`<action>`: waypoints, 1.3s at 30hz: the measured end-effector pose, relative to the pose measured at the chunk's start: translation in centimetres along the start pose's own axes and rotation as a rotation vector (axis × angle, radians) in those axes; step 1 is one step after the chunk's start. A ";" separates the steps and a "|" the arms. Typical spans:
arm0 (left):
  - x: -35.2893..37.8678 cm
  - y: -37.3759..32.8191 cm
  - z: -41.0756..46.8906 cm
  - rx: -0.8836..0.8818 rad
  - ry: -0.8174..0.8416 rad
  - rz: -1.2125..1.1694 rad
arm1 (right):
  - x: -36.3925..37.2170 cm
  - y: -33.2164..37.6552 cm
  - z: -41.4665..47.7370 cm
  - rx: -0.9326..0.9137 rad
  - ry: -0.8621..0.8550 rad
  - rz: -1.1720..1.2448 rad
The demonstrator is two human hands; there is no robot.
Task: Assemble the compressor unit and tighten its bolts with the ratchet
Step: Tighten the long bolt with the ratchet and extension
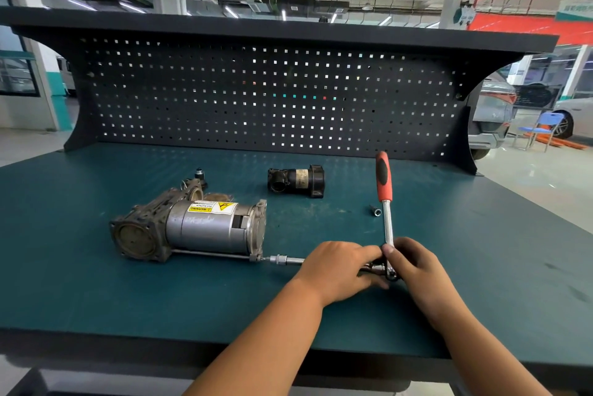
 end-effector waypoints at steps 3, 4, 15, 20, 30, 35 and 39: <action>0.3 0.1 0.0 -0.020 0.030 -0.030 | -0.1 0.1 -0.2 -0.031 0.040 0.043; 0.5 0.2 0.0 -0.033 0.043 -0.030 | -0.1 0.2 -0.2 -0.042 0.069 0.077; 0.7 0.7 -0.1 -0.069 0.079 0.016 | 0.1 -0.3 0.1 -0.002 0.004 -0.026; 0.8 0.6 0.0 -0.057 0.077 -0.008 | -0.5 -1.0 0.3 0.090 0.003 0.038; 0.6 1.2 0.1 -0.103 0.018 -0.032 | 0.2 1.9 -1.2 -0.182 0.040 0.052; 0.6 0.2 0.3 -0.030 -0.035 0.072 | -0.7 1.1 -0.9 -0.100 -0.011 0.220; 0.7 0.6 0.3 -0.056 -0.025 0.046 | -0.5 0.8 -0.7 -0.093 -0.004 0.184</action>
Point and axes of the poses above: each hand's wrist, its own z-axis towards the middle knuckle, its own x-axis out of the palm, y = z × x, the point moved 7 cm from there along z, towards the middle knuckle, and after that the axes turned 4 degrees about -y, right-handed, at the moved point
